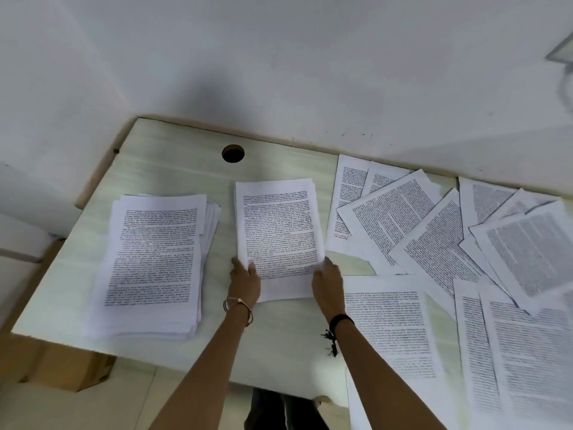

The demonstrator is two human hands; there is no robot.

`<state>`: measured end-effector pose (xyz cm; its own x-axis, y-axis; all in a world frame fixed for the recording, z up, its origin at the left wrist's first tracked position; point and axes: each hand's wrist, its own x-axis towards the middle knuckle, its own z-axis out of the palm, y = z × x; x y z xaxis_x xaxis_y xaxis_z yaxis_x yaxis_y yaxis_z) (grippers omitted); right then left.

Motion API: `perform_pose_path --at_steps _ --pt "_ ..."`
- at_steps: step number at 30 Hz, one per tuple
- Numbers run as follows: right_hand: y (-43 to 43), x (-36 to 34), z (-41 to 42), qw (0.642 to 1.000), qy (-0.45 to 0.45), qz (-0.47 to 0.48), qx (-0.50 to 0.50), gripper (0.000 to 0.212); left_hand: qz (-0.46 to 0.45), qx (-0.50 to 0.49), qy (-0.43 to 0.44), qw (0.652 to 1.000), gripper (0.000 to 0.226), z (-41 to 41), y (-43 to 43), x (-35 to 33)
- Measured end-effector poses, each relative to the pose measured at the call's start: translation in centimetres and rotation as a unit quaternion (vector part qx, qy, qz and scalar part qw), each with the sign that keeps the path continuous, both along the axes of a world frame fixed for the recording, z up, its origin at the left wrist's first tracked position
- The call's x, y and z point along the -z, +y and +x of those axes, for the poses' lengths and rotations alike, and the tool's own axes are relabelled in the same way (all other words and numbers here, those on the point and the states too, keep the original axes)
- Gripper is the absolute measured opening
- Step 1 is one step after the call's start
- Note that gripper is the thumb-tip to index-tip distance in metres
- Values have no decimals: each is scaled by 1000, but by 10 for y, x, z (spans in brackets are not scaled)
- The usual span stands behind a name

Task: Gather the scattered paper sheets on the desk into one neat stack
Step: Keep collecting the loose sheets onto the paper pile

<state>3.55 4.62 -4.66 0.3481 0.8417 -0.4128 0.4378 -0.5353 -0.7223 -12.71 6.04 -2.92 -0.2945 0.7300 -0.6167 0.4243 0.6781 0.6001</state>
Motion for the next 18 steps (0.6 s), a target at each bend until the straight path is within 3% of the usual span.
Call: perform_pose_path --at_steps 2,4,5,7,9,11,12,16,18 --pt "-5 -1 6 999 44 16 0 43 16 -25 3 1000 50 3 -9 0" --pt "-7 -5 15 983 134 28 124 47 -4 -61 -18 998 37 7 -15 3" --pt "-10 -10 17 954 214 36 208 49 -24 -82 -61 994 26 10 -18 4" --pt "-18 -8 19 887 339 57 309 45 -66 -104 -229 966 17 22 -26 1" --pt "-23 -1 19 904 300 41 302 42 -114 -16 -352 929 17 35 -37 -8" --pt "-26 1 30 935 232 14 267 44 -124 40 -387 913 19 42 -39 -9" --pt "-28 3 41 947 214 15 238 43 -103 14 -397 912 25 41 -36 -8" --pt "-37 -9 100 973 202 -10 107 18 35 -207 -318 925 40 4 0 17" --pt "-39 -12 124 972 216 -26 85 32 49 -207 -241 947 46 -16 13 25"
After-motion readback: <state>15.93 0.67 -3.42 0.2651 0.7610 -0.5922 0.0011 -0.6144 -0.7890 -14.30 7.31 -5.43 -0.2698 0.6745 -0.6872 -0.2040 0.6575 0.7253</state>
